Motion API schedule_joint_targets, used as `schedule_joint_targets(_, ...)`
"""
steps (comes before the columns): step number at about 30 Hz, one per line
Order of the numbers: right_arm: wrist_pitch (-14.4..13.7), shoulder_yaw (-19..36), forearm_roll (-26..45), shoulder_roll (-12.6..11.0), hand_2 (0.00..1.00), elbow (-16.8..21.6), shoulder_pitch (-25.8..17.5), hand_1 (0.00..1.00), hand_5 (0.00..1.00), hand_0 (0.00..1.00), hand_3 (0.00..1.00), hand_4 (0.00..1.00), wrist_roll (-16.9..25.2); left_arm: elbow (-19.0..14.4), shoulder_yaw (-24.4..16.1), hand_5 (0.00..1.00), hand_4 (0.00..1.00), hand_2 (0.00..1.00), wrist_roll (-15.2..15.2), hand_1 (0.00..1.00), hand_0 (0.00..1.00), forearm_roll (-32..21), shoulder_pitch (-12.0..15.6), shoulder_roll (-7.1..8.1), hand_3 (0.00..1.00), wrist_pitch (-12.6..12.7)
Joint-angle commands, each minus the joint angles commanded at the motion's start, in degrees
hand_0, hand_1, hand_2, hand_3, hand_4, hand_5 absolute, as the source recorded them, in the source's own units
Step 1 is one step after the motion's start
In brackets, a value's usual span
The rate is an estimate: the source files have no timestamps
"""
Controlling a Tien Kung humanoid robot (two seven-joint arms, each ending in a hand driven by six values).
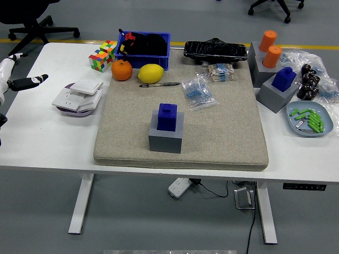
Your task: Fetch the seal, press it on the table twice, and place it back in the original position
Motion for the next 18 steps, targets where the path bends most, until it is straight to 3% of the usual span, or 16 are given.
schedule_joint_targets(18,0.18,-0.21,0.47,-1.66,0.618,0.00,0.67,0.621,0.474,0.709,0.597,0.687,-1.11,0.25,-0.51,0.436,0.868,0.945,2.39,0.932,0.906,-2.78,1.01,-0.12,0.904,-1.63)
